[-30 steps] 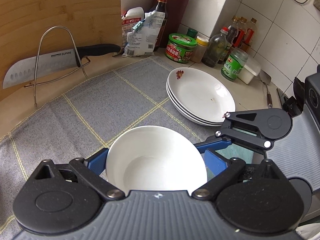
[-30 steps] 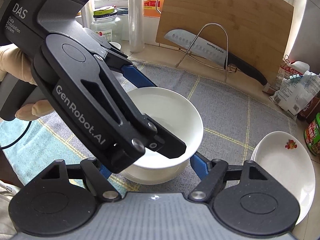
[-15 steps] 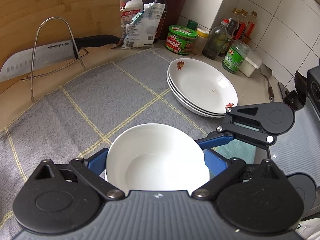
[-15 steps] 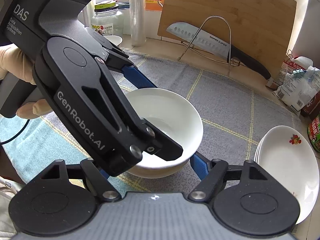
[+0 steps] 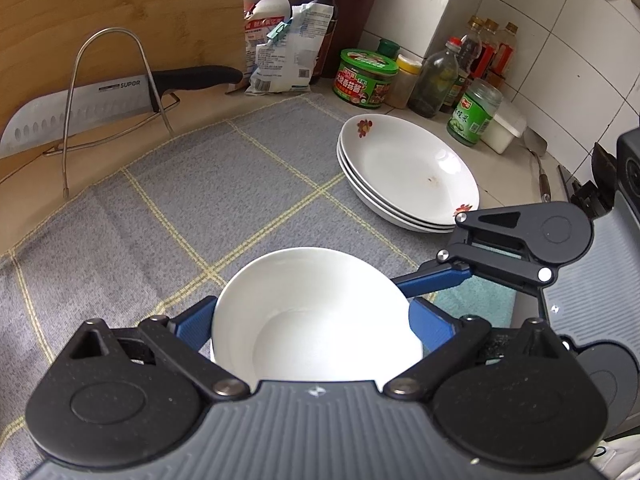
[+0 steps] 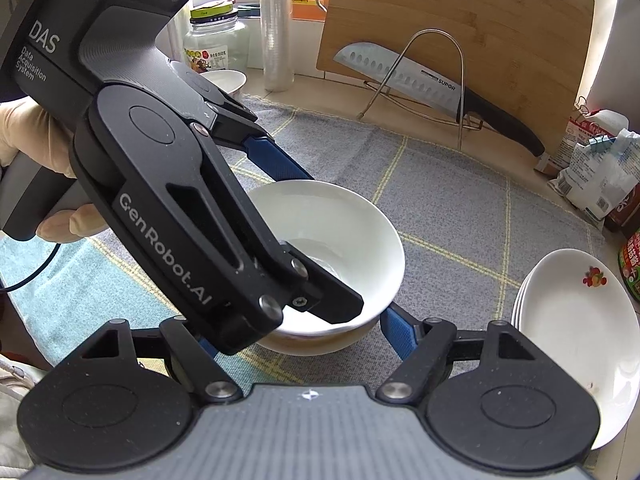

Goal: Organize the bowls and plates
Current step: 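Lower the bowl into the placed bowl and open the left gripper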

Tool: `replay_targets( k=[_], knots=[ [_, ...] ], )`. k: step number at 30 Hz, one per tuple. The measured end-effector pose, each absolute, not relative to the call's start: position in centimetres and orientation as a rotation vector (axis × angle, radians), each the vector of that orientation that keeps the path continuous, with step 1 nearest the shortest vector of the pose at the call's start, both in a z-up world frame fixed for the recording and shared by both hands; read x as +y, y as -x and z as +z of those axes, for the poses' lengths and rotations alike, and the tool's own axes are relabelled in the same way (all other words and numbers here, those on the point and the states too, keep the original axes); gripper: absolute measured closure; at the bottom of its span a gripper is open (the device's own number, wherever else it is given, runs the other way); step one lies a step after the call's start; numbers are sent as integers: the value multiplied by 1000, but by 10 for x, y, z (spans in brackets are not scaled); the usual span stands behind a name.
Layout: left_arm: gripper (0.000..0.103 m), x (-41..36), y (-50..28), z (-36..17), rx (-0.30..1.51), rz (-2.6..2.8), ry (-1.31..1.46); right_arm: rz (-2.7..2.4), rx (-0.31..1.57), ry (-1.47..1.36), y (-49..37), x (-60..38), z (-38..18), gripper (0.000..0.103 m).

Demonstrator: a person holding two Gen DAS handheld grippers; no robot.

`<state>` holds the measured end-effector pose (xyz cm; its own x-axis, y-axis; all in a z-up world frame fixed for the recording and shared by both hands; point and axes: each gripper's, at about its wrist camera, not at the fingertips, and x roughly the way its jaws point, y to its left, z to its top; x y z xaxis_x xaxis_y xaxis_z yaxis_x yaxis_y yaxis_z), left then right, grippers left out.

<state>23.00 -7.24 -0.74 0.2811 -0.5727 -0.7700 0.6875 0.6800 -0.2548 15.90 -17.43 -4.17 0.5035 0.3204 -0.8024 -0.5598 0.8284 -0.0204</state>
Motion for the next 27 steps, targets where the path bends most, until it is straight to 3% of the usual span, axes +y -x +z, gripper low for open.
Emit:
replay_targets(
  k=[4, 7, 27],
  knots=[
    [4, -71, -231, -9, 969, -842, -130, 538, 896, 288, -159, -175, -43, 18],
    [4, -68, -229, -5, 945, -837, -129, 526, 856, 287, -156, -177, -40, 0],
    [3, 0, -197, 12, 816, -545, -16, 514, 849, 164, -164, -183, -36, 0]
  ],
)
